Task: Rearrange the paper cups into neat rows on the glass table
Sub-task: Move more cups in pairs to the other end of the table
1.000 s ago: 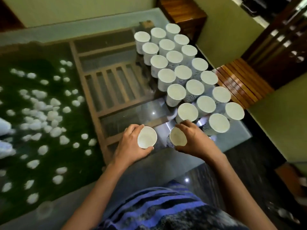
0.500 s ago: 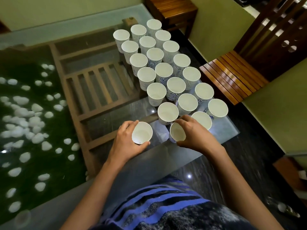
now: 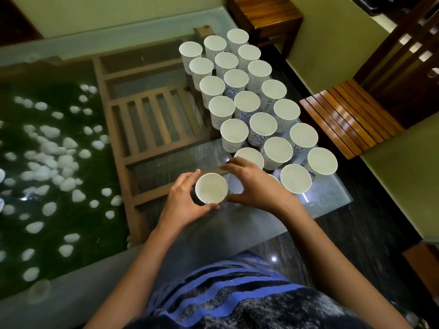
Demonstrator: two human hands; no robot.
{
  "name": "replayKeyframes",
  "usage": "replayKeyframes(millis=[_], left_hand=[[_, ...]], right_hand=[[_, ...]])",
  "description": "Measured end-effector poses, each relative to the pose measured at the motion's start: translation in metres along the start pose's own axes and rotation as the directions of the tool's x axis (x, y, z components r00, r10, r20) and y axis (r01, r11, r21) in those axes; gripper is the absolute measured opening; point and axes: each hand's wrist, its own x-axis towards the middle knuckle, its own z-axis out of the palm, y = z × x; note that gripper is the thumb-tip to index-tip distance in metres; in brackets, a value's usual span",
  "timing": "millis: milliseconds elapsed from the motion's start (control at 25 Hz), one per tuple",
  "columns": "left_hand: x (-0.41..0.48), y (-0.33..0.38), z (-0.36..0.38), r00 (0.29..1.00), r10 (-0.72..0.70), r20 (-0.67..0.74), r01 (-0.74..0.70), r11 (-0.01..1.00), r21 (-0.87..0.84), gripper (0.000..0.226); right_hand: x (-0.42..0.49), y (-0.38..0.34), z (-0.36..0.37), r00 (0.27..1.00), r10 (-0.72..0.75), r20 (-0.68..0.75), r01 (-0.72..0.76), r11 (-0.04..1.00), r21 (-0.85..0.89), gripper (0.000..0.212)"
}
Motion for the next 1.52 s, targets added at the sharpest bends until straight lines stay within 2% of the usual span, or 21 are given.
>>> replayKeyframes(millis=[120, 280, 360, 520, 720, 1000, 1240, 1520], left_hand=[[0.000, -0.006, -0.005, 1.000, -0.015, 0.011, 0.015, 1.000, -0.021, 0.088], [-0.004, -0.017, -0.014, 0.998, -0.054, -0.011, 0.053, 0.998, -0.038, 0.071], [-0.003, -0.025, -0.020, 0.995, -0.098, -0.025, 0.096, 0.992, -0.085, 0.068], [0.020, -0.033, -0.037, 0.992, -0.109, -0.071, 0.105, 0.992, -0.063, 0.056], [0.100, -0.044, -0.080, 0.980, -0.133, -0.145, 0.130, 0.991, -0.035, 0.049], [0.266, -0.054, -0.142, 0.966, -0.153, -0.209, 0.103, 0.967, -0.232, 0.041], [0.357, -0.087, -0.134, 0.942, -0.225, -0.251, 0.134, 0.933, -0.334, 0.029], [0.372, -0.089, -0.123, 0.946, -0.226, -0.234, 0.135, 0.927, -0.350, 0.044]], right_hand=[[0.026, -0.016, 0.011, 0.967, -0.124, 0.224, 0.145, 0.986, -0.082, 0.083], [0.040, -0.023, 0.022, 0.933, -0.163, 0.320, 0.220, 0.964, -0.151, 0.080], [0.047, -0.025, 0.023, 0.932, -0.171, 0.318, 0.219, 0.968, -0.124, 0.077], [0.079, -0.028, 0.014, 0.946, -0.183, 0.268, 0.206, 0.977, -0.058, 0.076], [0.174, -0.026, -0.018, 0.977, -0.152, 0.153, 0.163, 0.984, -0.067, 0.078], [0.345, -0.013, -0.066, 0.994, -0.085, 0.072, 0.089, 0.995, -0.046, 0.084], [0.432, 0.019, -0.066, 0.993, -0.090, 0.081, 0.097, 0.992, -0.083, 0.081], [0.450, 0.035, -0.066, 0.991, -0.096, 0.097, 0.111, 0.981, -0.157, 0.084]])
